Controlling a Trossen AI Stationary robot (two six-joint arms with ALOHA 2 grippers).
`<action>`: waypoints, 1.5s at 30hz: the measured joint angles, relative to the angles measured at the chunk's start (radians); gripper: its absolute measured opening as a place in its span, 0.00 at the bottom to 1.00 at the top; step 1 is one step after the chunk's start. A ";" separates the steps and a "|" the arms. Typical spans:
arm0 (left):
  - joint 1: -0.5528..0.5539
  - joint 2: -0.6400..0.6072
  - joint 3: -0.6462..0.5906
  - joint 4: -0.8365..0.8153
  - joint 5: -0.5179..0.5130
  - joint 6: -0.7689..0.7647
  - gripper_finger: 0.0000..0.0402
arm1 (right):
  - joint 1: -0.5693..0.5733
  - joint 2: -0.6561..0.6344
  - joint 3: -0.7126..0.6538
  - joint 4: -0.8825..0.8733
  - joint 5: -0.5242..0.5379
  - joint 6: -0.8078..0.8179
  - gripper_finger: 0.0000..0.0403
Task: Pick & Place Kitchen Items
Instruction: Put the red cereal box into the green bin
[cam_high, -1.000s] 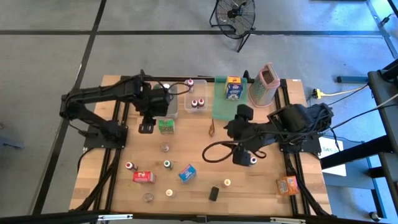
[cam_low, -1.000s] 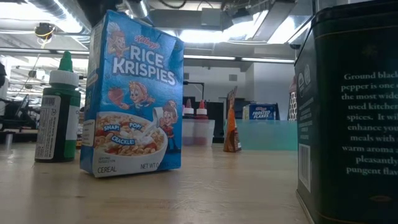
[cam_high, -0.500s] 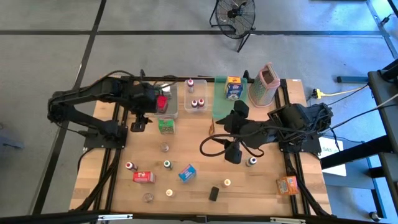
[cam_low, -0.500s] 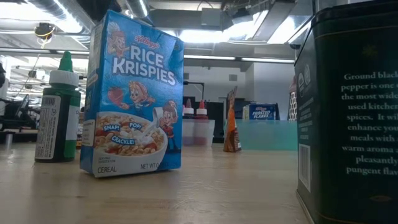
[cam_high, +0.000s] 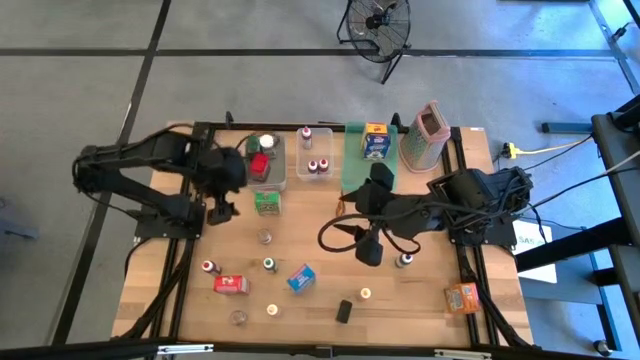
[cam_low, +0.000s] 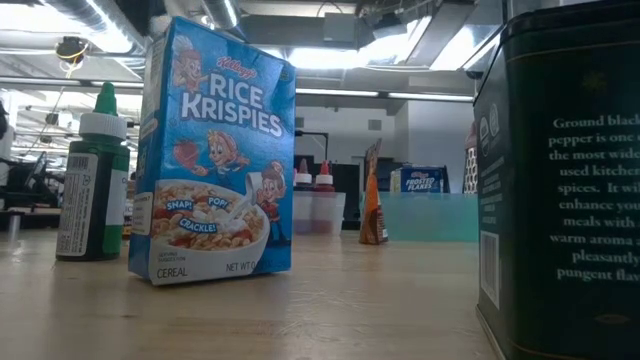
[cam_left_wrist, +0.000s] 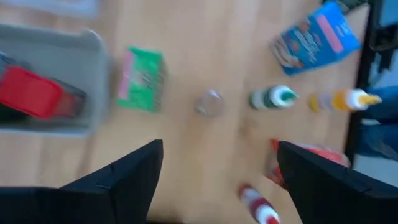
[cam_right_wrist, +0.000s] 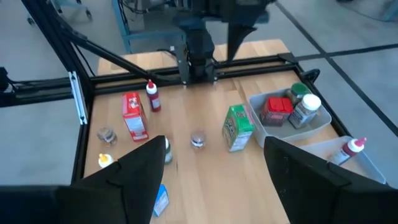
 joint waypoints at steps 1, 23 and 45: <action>-0.033 -0.003 0.000 -0.009 0.000 -0.034 0.77 | -0.001 0.000 0.000 0.007 0.001 -0.007 0.68; -0.669 0.014 0.000 -0.101 -0.274 -0.425 0.77 | -0.037 0.095 0.000 0.147 -0.161 -0.035 0.68; -0.925 0.360 0.000 0.112 -0.184 -0.694 0.77 | 0.130 0.101 0.000 0.211 -0.208 -0.101 0.68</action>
